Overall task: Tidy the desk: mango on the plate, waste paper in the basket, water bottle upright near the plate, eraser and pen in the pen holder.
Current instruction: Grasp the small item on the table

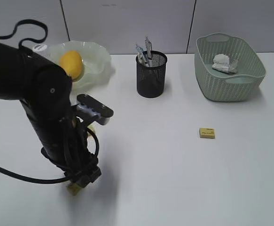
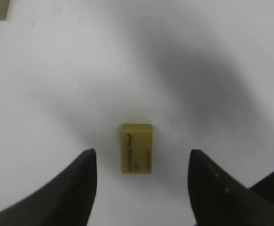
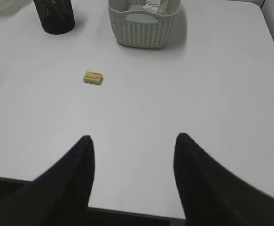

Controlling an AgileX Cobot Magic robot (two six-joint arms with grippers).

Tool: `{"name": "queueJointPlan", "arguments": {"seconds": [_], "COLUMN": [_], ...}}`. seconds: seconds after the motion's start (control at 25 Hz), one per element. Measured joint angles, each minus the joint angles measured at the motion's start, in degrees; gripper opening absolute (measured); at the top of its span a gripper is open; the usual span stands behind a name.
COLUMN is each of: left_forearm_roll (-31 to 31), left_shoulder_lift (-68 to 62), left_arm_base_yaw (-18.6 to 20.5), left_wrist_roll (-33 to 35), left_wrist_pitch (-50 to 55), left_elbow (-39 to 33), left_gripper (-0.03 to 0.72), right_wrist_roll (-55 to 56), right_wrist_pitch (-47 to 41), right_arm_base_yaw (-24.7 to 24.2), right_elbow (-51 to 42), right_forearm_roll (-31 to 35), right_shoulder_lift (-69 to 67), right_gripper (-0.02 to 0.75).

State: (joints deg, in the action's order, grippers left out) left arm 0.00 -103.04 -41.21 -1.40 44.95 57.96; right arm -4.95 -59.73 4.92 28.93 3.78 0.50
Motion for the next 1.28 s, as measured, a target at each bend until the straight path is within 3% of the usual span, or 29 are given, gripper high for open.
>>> {"name": "queueJointPlan", "arguments": {"seconds": [0.4, 0.68, 0.84, 1.04, 1.28], "left_forearm_roll": [0.8, 0.8, 1.0, 1.9, 1.7], "left_shoulder_lift": [-4.7, -7.0, -7.1, -7.5, -7.3], "left_arm_base_yaw": [0.0, 0.0, 0.0, 0.0, 0.0], "left_wrist_roll": [1.9, 2.7, 3.2, 4.2, 4.4], "left_wrist_pitch": [-0.4, -2.0, -1.7, -1.3, -1.1], "left_elbow": [0.1, 0.1, 0.1, 0.5, 0.6], "left_gripper": [0.452, 0.399, 0.342, 0.202, 0.202], "right_wrist_roll": [0.0, 0.0, 0.0, 0.0, 0.0], "right_wrist_pitch": [0.0, 0.0, 0.0, 0.0, 0.0], "right_arm_base_yaw": [0.0, 0.0, 0.0, 0.0, 0.0], "right_elbow": [0.0, 0.0, 0.0, 0.0, 0.0], "right_forearm_roll": [0.0, 0.0, 0.0, 0.0, 0.0], "right_shoulder_lift": [0.0, 0.0, 0.0, 0.0, 0.0], "right_gripper": [0.432, 0.432, 0.432, 0.43, 0.428]}}
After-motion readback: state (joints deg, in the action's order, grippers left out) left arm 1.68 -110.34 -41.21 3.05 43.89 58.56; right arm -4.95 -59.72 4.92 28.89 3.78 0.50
